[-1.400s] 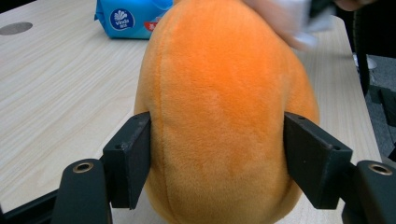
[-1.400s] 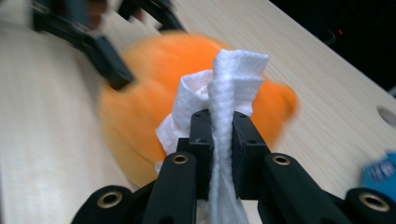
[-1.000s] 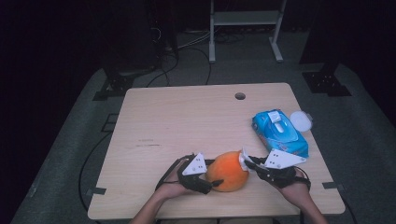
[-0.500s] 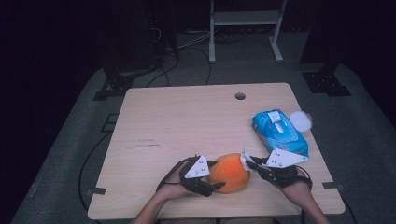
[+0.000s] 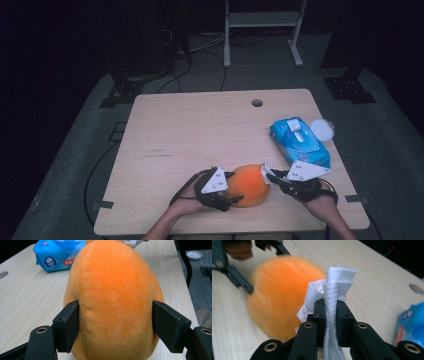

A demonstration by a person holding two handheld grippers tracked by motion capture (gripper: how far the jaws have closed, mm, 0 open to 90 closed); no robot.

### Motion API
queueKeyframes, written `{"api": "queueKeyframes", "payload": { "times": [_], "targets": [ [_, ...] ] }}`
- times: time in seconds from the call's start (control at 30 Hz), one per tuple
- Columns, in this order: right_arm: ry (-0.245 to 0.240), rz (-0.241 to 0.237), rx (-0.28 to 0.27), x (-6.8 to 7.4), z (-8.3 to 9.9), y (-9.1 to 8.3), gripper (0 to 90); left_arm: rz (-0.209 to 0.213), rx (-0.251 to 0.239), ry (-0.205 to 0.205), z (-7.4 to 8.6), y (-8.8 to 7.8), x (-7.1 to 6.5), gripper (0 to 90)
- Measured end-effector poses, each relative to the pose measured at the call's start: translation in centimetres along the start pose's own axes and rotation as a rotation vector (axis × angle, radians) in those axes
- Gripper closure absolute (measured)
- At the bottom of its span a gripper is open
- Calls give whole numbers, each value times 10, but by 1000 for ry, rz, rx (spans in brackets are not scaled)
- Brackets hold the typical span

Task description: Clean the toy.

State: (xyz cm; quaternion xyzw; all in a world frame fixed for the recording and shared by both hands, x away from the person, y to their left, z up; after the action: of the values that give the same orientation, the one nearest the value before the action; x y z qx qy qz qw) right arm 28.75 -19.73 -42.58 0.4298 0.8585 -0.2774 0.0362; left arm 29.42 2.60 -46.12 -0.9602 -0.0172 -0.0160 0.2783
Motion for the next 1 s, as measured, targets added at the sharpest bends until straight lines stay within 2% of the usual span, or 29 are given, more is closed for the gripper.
{"api": "queueKeyframes", "payload": {
  "times": [0.03,0.13,0.2,0.23,0.3,0.37,0.43,0.5,0.53,0.6,0.67,0.8,0.87,0.93,1.0],
  "targets": [
    [3,-16,-27,3,-5,-1,794,1,2,11,-1,1,-1,269],
    [-10,-44,-60,13,-19,-4,794,21,-1,57,-4,3,-7,266],
    [-49,-50,-65,21,-24,-3,794,15,15,72,-5,4,-9,265],
    [-73,-39,-57,22,-24,-2,794,17,14,67,-5,3,-8,266],
    [-58,-36,-51,18,-22,-1,795,20,-3,43,-3,1,-6,269],
    [-51,6,-27,7,-13,-1,795,24,-24,11,-1,0,-3,269],
    [-29,26,-9,-3,-4,-1,795,27,-38,-20,1,-2,1,269],
    [-33,63,47,-13,9,-1,795,26,-53,-50,3,-4,5,268],
    [-32,66,60,-14,13,-1,795,24,-60,-63,4,-4,6,268],
    [-27,52,69,-14,18,-1,795,17,-59,-65,4,-4,7,266],
    [-39,42,61,-10,14,-1,795,5,-57,-73,2,-2,6,253],
    [-58,-17,1,6,-3,-5,795,-2,-69,-109,3,-3,9,243],
    [-70,-30,-2,10,-5,-5,795,-3,-78,-127,4,-4,12,242],
    [-73,-30,2,9,-2,-3,795,-1,-93,-149,5,-5,13,243],
    [-61,-26,30,4,5,0,795,-3,-106,-175,6,-6,16,243]
  ]
}}
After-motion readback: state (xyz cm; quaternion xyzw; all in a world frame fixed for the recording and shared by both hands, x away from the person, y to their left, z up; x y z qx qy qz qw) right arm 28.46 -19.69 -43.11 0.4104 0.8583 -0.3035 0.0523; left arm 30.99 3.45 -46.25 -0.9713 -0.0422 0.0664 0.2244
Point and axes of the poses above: each handheld gripper's, and its own axes: y roughly forward along the jaws, z roughly out of its underside, x roughly to its left, the point moved 4 cm from there along y, roughly forward along the jaws, and after that the axes turned 15 degrees about z, right-handed, at the moved point
